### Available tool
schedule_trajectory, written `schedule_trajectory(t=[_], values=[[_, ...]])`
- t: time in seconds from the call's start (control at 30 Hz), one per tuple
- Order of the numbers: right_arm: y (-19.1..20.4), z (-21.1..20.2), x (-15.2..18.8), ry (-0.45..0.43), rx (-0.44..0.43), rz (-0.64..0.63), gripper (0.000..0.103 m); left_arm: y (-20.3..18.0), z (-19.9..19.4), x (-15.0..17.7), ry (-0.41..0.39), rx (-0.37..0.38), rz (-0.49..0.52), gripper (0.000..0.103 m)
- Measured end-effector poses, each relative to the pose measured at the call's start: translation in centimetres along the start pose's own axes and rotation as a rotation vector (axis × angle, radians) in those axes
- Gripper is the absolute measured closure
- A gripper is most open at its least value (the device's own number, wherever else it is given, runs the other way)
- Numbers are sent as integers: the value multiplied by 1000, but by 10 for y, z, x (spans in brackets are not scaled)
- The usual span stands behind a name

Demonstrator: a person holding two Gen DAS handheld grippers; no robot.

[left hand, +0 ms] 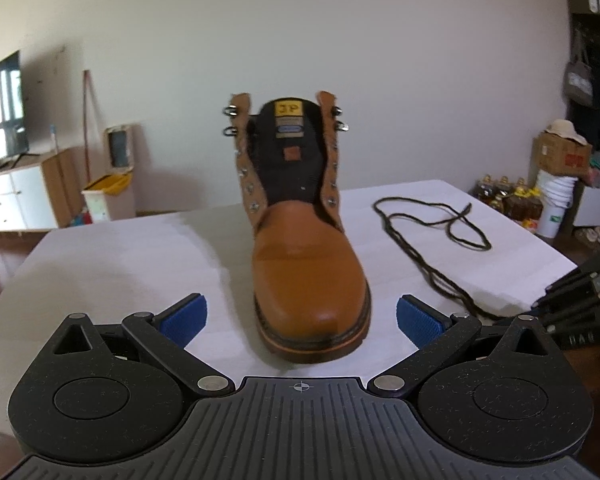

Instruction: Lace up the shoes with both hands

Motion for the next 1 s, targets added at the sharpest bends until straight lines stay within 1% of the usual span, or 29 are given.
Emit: schedule_trajectory(t=[0.13,0.3,0.33,0.4,0.47,0.5,0.57,0.67,0.77,0.8,0.9,1.0], values=[[-7,0,-7,-46,-93,146,101,-7,6,2,-6,33,45,0],[-13,3,-37,-155,-296,409,101,-8,10,5,-14,28,70,0],[-14,5,-40,-161,-313,434,101,-8,11,6,-15,26,73,0],[-15,14,-56,-174,-396,543,101,-6,12,8,-18,27,76,0],[-13,22,-68,-172,-441,595,101,-5,14,7,-24,38,73,0],[-9,27,-75,-161,-467,607,101,-4,15,6,-30,48,70,0],[-3,38,-86,-144,-468,612,100,-3,16,5,-35,53,74,0],[14,51,-106,-111,-502,562,99,-2,20,2,-48,36,100,0],[25,61,-122,-94,-531,505,93,3,25,1,-53,22,106,0],[26,67,-126,-78,-532,497,87,6,27,1,-54,17,102,0],[22,74,-130,-61,-523,488,87,11,30,0,-54,0,95,0],[16,67,-127,-81,-518,480,87,18,35,-2,-59,-6,91,0]])
Point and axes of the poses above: each gripper's, at about its wrist camera, not at the fingertips, and z roughly the way its jaws point, y to its left, x to its underside, the point moved 5 cm from there along z, roughly the way its jaws point, and after that the axes turned 8 degrees about y, right-handed, at the moved point
